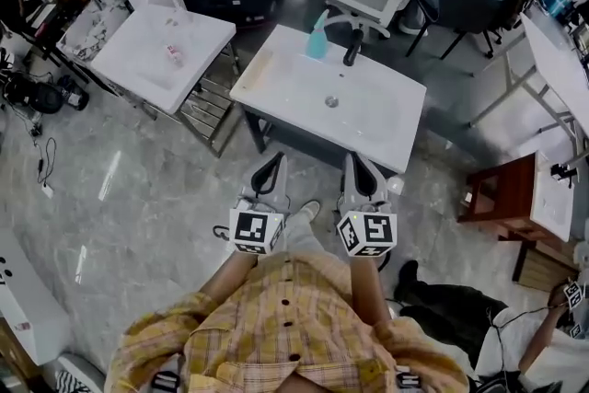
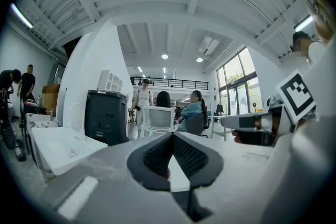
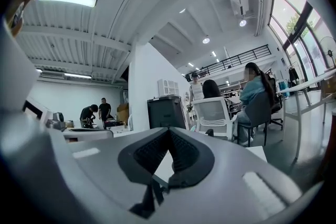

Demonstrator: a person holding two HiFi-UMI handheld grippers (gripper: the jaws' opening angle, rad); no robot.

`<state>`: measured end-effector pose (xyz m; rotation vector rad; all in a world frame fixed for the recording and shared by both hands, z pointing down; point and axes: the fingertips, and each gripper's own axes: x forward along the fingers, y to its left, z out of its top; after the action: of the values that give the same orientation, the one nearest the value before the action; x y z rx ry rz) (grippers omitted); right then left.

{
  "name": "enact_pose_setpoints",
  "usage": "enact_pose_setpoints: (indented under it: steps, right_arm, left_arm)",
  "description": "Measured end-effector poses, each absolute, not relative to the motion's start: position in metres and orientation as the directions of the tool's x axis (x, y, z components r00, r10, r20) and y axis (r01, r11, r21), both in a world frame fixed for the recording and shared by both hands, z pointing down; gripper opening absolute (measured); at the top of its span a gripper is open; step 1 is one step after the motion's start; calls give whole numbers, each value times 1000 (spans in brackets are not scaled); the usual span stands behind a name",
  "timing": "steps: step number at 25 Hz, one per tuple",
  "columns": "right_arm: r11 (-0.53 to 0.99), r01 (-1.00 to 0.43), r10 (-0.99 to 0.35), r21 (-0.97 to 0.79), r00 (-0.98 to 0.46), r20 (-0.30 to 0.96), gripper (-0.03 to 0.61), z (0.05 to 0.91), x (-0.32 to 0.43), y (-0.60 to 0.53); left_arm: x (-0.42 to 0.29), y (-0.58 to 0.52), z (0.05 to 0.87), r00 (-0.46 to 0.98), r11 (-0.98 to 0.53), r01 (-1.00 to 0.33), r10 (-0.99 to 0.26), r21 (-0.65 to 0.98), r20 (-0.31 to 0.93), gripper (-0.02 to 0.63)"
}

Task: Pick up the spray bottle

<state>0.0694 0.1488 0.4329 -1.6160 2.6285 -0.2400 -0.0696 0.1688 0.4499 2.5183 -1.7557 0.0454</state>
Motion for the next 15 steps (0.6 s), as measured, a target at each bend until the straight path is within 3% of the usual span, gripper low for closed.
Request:
enact_pose_setpoints:
  steps: [15]
  right_arm:
    - [432,-890,-894,-149,-444,63,2,448,77,-11]
  left_arm:
    - [-53,1,464,380,-379,-925,-921,38,81,0]
